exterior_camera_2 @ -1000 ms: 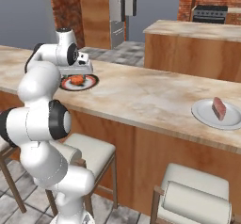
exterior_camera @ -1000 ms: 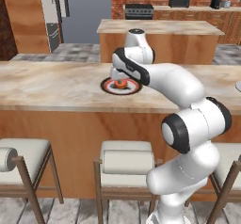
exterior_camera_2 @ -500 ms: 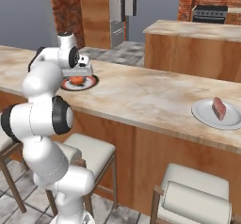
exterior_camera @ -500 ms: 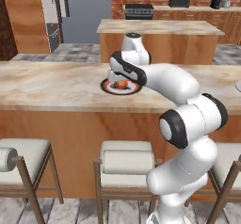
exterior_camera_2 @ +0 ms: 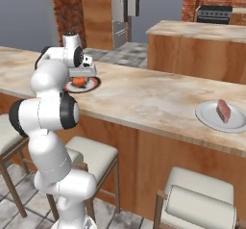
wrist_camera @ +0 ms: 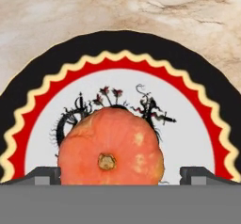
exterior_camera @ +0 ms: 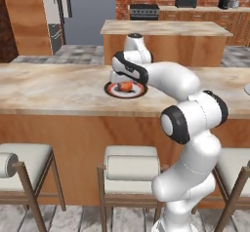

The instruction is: Transport the steak and squash to the fridge. Place the steak on the rack containing meat and place the squash on the rack containing the vegetable, ensuring meats and vegetables are on different racks.

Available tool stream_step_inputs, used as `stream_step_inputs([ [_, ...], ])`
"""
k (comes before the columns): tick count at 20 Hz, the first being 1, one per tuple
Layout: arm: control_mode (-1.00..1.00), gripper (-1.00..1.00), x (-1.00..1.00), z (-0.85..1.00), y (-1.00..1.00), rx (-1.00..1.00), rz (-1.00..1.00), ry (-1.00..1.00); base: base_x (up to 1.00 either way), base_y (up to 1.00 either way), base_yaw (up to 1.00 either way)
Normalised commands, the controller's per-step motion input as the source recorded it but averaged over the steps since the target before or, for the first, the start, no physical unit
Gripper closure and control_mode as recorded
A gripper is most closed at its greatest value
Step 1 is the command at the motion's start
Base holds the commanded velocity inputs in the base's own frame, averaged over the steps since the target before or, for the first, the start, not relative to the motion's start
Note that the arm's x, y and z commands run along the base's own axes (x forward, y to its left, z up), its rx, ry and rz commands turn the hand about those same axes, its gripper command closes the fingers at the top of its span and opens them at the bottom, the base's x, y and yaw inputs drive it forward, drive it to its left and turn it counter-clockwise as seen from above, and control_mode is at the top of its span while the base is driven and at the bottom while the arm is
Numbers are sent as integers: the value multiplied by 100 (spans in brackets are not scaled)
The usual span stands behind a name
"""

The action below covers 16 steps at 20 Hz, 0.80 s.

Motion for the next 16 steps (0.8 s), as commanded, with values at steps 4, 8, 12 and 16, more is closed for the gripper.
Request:
stream_step_inputs([
  [4, -100, -100, 3, 0, 1, 0, 0, 4, 0, 0, 0],
  [8, -100, -100, -4, 0, 0, 0, 0, 2, 0, 0, 0],
  [12, -100, -100, -12, 0, 0, 0, 0, 1, 0, 0, 0],
  [16, -100, -100, 0, -5, 0, 0, 0, 0, 0, 0, 0],
])
